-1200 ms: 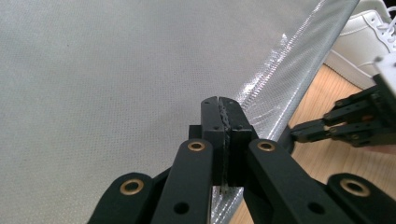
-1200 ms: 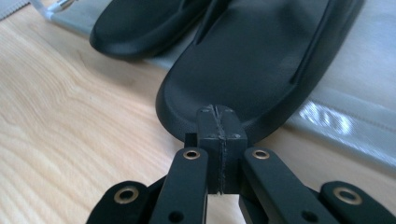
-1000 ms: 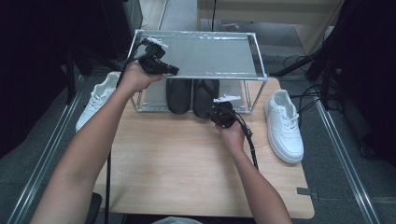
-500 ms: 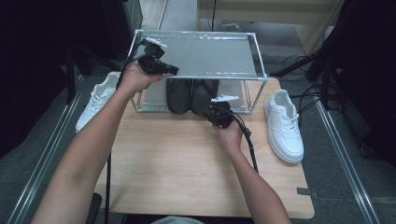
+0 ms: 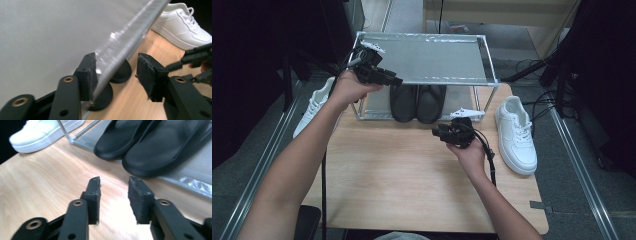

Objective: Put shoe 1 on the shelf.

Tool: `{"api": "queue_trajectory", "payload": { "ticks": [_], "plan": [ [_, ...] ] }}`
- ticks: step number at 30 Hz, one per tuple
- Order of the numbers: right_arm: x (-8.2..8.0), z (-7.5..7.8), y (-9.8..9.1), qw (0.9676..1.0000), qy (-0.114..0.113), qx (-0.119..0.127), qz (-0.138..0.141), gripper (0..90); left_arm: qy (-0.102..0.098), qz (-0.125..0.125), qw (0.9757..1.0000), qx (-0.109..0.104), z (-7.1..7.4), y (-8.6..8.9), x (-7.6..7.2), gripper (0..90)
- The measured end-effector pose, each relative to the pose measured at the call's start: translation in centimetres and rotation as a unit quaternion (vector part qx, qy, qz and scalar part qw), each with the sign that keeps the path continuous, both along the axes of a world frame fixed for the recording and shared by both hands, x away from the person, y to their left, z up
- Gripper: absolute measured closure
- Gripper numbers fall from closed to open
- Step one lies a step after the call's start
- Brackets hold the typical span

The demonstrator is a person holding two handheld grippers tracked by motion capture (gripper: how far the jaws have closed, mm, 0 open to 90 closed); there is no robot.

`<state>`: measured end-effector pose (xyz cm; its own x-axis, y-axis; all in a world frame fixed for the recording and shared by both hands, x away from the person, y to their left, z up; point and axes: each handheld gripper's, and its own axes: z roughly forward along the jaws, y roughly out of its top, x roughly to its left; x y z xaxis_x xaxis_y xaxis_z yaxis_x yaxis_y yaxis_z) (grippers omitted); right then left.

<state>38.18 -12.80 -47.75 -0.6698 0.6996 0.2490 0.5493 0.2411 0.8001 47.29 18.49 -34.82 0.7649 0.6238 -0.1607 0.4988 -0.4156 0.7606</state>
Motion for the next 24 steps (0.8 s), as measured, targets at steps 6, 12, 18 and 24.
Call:
{"api": "queue_trajectory", "payload": {
  "ticks": [6, 12, 18, 24],
  "plan": [
    [-2.0, 0.6, -1.8, 0.9999, -0.016, 0.002, 0.003, 56.9, -0.011, -0.016, 0.9996, -0.019, 0.0, 0.5, -3.3, 45.6],
    [-3.3, 0.7, -2.9, 0.9993, -0.031, -0.009, 0.017, 53.4, -0.013, -0.013, 0.9996, -0.019, -0.3, 1.1, -5.3, 42.8],
    [-4.6, 0.8, -4.2, 0.9993, -0.036, 0.005, 0.009, 50.9, -0.001, -0.015, 0.9999, -0.006, -2.1, 1.7, -6.9, 39.2],
    [-5.7, 0.5, -4.9, 0.9997, -0.016, 0.001, 0.016, 48.0, 0.014, -0.010, 0.9998, -0.011, -4.6, 2.3, -8.2, 37.8]
  ]
}}
